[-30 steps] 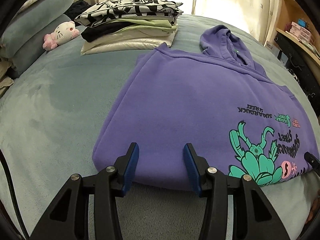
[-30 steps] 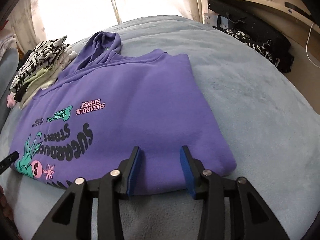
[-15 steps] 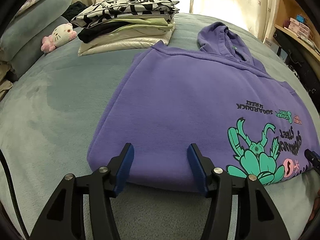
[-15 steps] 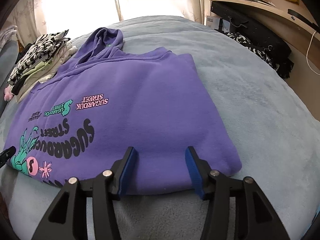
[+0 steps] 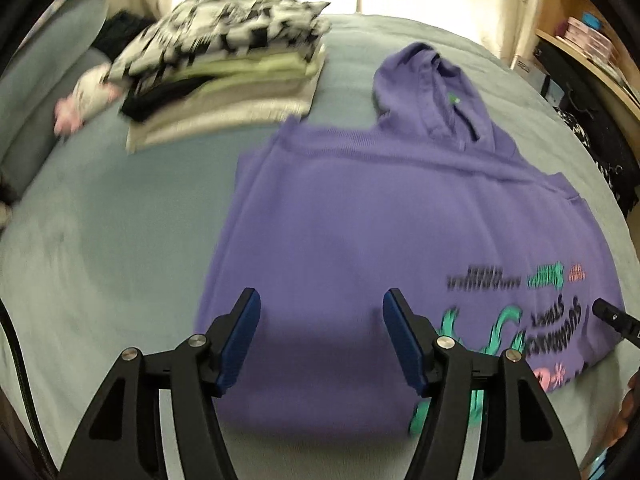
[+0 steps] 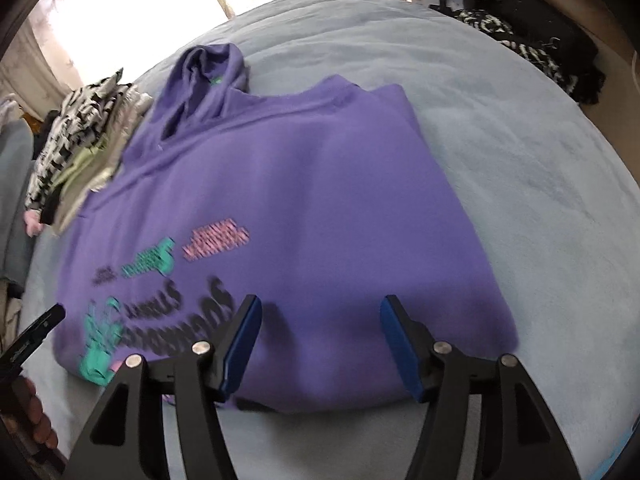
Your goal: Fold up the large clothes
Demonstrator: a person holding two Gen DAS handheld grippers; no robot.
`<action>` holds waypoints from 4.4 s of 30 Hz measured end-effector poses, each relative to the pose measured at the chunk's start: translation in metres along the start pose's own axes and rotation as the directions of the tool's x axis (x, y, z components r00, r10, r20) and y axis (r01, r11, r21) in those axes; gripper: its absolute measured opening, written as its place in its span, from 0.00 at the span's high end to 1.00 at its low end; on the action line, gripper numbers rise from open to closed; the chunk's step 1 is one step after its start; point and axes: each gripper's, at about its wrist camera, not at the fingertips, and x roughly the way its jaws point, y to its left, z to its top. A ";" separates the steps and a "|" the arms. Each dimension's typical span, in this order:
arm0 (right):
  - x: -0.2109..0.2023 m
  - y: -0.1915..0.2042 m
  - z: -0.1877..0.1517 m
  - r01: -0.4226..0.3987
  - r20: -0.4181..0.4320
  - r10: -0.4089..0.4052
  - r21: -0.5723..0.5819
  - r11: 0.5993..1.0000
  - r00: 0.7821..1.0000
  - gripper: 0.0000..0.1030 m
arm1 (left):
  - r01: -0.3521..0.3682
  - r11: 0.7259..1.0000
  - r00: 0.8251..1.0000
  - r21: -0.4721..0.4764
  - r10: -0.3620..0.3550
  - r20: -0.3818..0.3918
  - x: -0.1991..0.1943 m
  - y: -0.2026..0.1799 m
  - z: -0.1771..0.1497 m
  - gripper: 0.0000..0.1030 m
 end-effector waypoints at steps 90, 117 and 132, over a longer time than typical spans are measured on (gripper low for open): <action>-0.009 0.014 -0.024 -0.354 -0.020 0.354 -0.101 0.930 0.935 0.60 | 0.443 0.894 0.888 -0.072 -0.449 -0.099 0.002 -0.001 -0.054 0.79; 0.030 0.042 0.015 -0.723 0.087 0.718 0.107 0.682 0.690 0.72 | 0.830 0.492 0.539 -0.264 -0.828 0.151 0.061 -0.023 -0.015 0.64; 0.015 0.062 0.010 -0.433 0.088 0.425 0.099 0.896 0.901 0.89 | 0.313 0.897 0.940 -0.313 -0.340 -0.035 0.013 -0.021 -0.019 0.92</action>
